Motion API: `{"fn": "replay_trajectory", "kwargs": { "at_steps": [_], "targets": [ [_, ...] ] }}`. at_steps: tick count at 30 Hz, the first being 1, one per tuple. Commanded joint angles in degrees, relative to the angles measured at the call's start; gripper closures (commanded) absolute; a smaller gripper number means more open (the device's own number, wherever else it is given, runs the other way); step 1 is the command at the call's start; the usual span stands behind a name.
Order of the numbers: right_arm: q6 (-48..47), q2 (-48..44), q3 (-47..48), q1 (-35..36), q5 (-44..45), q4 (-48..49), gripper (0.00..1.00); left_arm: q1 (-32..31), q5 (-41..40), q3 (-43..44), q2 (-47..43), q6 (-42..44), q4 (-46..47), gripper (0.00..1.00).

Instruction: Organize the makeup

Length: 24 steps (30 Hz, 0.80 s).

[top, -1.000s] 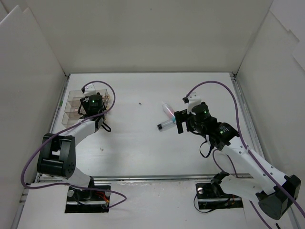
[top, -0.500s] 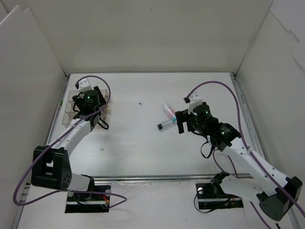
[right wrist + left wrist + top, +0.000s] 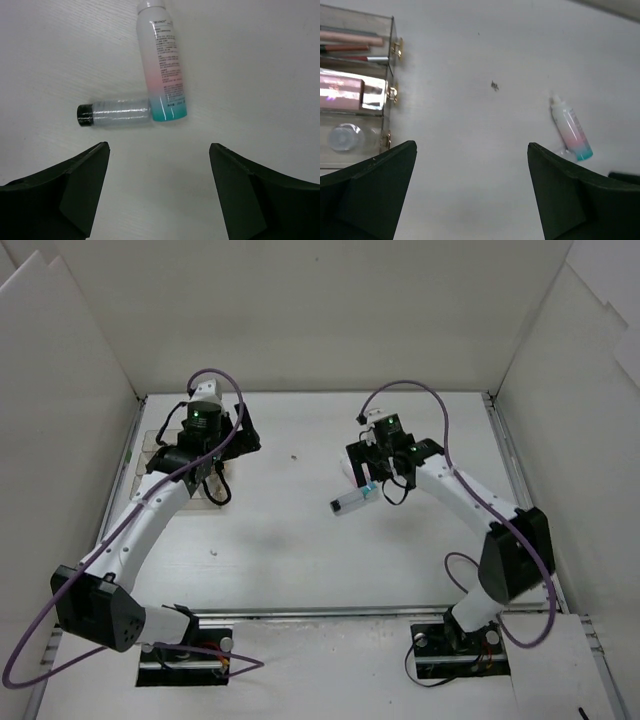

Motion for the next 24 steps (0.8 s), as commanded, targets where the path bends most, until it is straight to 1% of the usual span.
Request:
{"fn": "replay_trajectory", "kwargs": {
  "at_steps": [1, 3, 4, 5, 6, 9, 15, 17, 21, 24],
  "targets": [
    [-1.9, 6.4, 5.8, -3.3, -4.8, 1.1, 0.21, -1.1, 8.3, 2.2, -0.2, -1.6, -6.6, 0.12],
    [-2.4, 11.2, 8.3, -4.9, -5.2, 1.0, 0.2, -1.7, 10.0, 1.9, -1.0, -1.5, -7.7, 0.11],
    [-4.7, 12.8, 9.1, -5.3, -5.5, 0.5, 0.2, -1.7, 10.5, 1.9, -1.4, -1.4, -8.0, 0.11],
    [-5.0, 14.0, 9.9, -5.5, -5.5, 0.4, 0.19, -1.7, 10.9, 1.7, -1.6, -1.3, -8.6, 0.11],
    [-5.4, 16.8, 11.3, -6.1, -5.8, -0.1, 0.19, -2.2, 11.7, 1.5, -2.0, -0.9, -8.7, 0.11],
    [-6.3, 21.5, 14.0, -6.9, -7.6, -0.8, 0.19, -2.2, 12.5, 1.1, -2.5, -0.7, -9.2, 0.11],
    [-7.7, 27.2, 17.6, -7.3, -10.1, -1.2, 0.2, -2.2, 11.1, 1.3, -2.7, 0.7, -10.1, 0.1],
    [-7.8, 28.3, 18.8, -7.5, -10.6, -1.2, 0.22, -2.2, 11.0, 1.7, -2.5, 1.3, -10.2, 0.1],
    [-7.8, 32.5, 21.3, -7.9, -12.5, -3.0, 0.31, -1.7, 12.2, 1.8, -1.9, 1.4, -10.1, 0.1],
    [-8.1, 33.9, 23.4, -8.4, -13.8, -4.2, 0.49, -1.7, 13.8, 1.8, -1.1, 1.0, -9.8, 0.1]
  ]
}}
